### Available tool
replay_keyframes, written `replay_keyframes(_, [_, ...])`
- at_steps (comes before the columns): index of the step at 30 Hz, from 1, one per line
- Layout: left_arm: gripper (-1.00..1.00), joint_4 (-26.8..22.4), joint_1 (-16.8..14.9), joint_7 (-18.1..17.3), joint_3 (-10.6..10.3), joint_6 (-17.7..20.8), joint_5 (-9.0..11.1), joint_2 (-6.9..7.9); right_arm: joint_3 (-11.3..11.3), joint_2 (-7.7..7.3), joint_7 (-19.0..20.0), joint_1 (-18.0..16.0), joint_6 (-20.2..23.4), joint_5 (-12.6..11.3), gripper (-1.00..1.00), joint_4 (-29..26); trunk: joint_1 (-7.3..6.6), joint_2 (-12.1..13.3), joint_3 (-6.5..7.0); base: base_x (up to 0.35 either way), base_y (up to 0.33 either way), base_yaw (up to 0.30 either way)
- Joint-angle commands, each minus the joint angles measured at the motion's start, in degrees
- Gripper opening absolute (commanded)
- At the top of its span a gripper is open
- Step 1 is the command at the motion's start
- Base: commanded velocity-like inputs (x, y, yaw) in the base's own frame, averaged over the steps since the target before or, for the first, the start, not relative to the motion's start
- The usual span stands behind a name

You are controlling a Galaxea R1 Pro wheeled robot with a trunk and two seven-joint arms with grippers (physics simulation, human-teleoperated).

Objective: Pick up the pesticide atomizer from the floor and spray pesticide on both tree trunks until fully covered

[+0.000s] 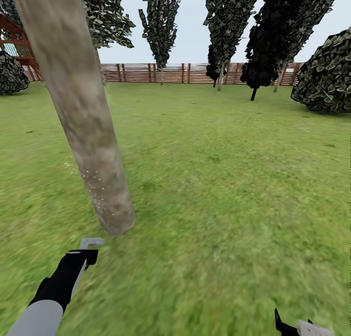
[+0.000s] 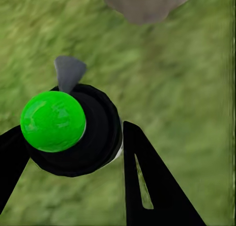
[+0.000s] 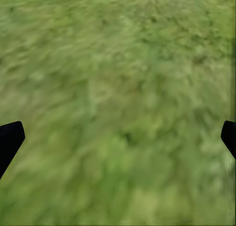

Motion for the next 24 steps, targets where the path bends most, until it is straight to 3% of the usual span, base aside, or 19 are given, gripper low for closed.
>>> replay_keyframes(1, [-1.00,-0.06,0.00,-0.02,0.00,0.00,-0.01,0.00,0.00,0.00,0.00,0.00,0.00,0.00,1.00,0.00,0.00,0.00,0.00,0.006,-0.272,0.001])
replay_keyframes(10, [-1.00,-0.16,0.00,-0.02,0.18,0.00,0.13,0.00,0.00,0.00,0.00,0.00,0.00,0.01,1.00,0.09,0.00,0.00,0.00,0.175,-0.227,0.017])
replay_keyframes(14, [-1.00,-0.22,0.00,-0.02,3.94,-0.23,0.23,-0.10,0.00,0.00,0.00,0.00,0.00,0.01,1.00,0.09,0.00,0.00,0.00,0.215,-0.207,0.240])
replay_keyframes(19, [-1.00,-0.10,0.00,-0.03,4.28,-0.26,0.24,-0.37,0.00,0.00,0.00,0.00,0.00,0.01,1.00,0.09,0.00,0.00,0.00,0.073,-0.256,0.269])
replay_keyframes(24, [-1.00,0.09,0.00,-0.02,4.14,-0.26,0.02,-0.77,0.00,0.00,0.00,0.00,0.00,0.01,1.00,0.12,0.00,0.00,0.00,0.028,-0.272,0.061])
